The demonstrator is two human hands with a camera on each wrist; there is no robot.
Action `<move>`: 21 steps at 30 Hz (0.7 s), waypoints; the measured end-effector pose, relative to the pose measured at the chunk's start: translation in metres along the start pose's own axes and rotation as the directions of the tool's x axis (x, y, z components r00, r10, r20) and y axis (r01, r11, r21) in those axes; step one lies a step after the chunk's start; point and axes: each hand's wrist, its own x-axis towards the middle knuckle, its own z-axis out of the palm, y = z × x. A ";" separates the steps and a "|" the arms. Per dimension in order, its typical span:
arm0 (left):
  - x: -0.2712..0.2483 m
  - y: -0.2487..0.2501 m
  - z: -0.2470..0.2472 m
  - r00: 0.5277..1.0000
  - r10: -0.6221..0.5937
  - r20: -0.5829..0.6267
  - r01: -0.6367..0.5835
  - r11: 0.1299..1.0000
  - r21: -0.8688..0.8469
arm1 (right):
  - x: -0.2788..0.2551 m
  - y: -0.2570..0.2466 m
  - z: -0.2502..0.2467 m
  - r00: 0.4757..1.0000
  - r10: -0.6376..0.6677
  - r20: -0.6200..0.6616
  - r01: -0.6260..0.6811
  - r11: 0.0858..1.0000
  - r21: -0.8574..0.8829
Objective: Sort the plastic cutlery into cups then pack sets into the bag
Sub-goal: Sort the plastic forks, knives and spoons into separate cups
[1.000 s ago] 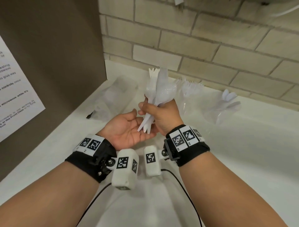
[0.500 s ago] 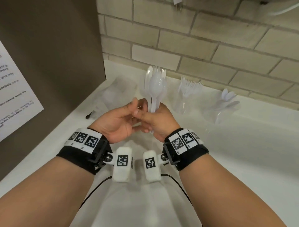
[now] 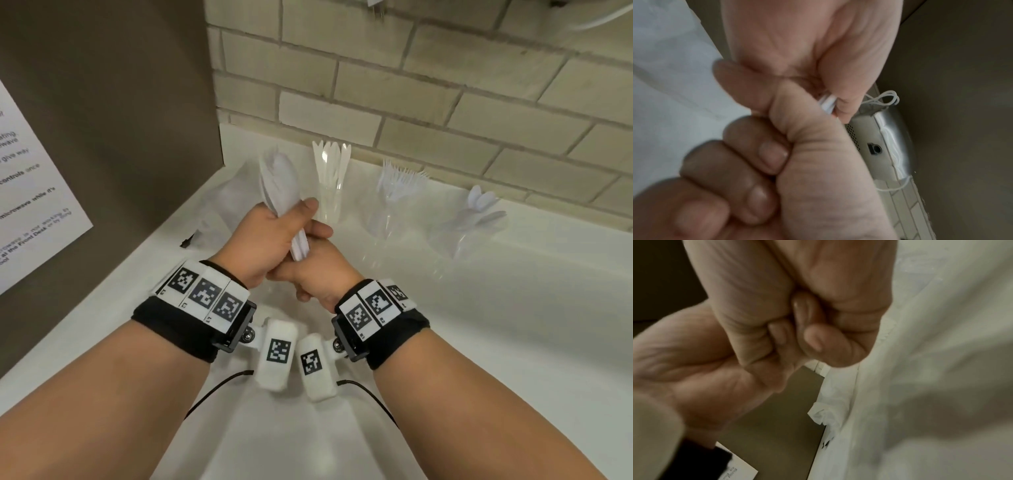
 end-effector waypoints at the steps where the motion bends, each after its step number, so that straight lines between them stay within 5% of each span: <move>1: -0.001 0.000 0.001 1.000 -0.005 0.031 0.005 1.000 -0.007 | -0.002 0.000 0.001 0.999 0.022 0.037 -0.023 0.999 0.027; 4: -0.004 -0.001 0.000 0.985 -0.005 0.175 0.023 0.995 -0.097 | -0.009 0.000 -0.002 0.968 0.057 0.243 -0.096 0.984 0.150; 6: -0.005 -0.004 -0.001 0.984 0.032 0.173 -0.009 0.991 -0.137 | -0.011 -0.003 -0.004 0.961 0.039 0.274 -0.061 0.995 0.075; 9: 0.004 -0.009 -0.005 0.994 -0.030 -0.104 -0.002 0.955 -0.296 | -0.008 -0.012 -0.013 0.993 0.023 0.120 0.011 0.962 -0.272; 12: 0.011 -0.013 -0.014 0.965 -0.095 -0.244 0.028 0.964 -0.266 | -0.005 -0.023 -0.030 0.992 -0.076 -0.098 0.042 0.948 -0.315; 15: 0.007 -0.022 -0.013 0.972 -0.115 -0.203 0.106 0.993 -0.054 | -0.005 -0.041 -0.039 0.916 -0.232 -0.329 0.189 0.969 -0.157; 21: 0.000 -0.032 -0.005 0.992 -0.111 -0.054 0.116 0.989 0.088 | -0.003 -0.057 -0.037 0.902 -0.308 -0.302 0.259 0.947 -0.191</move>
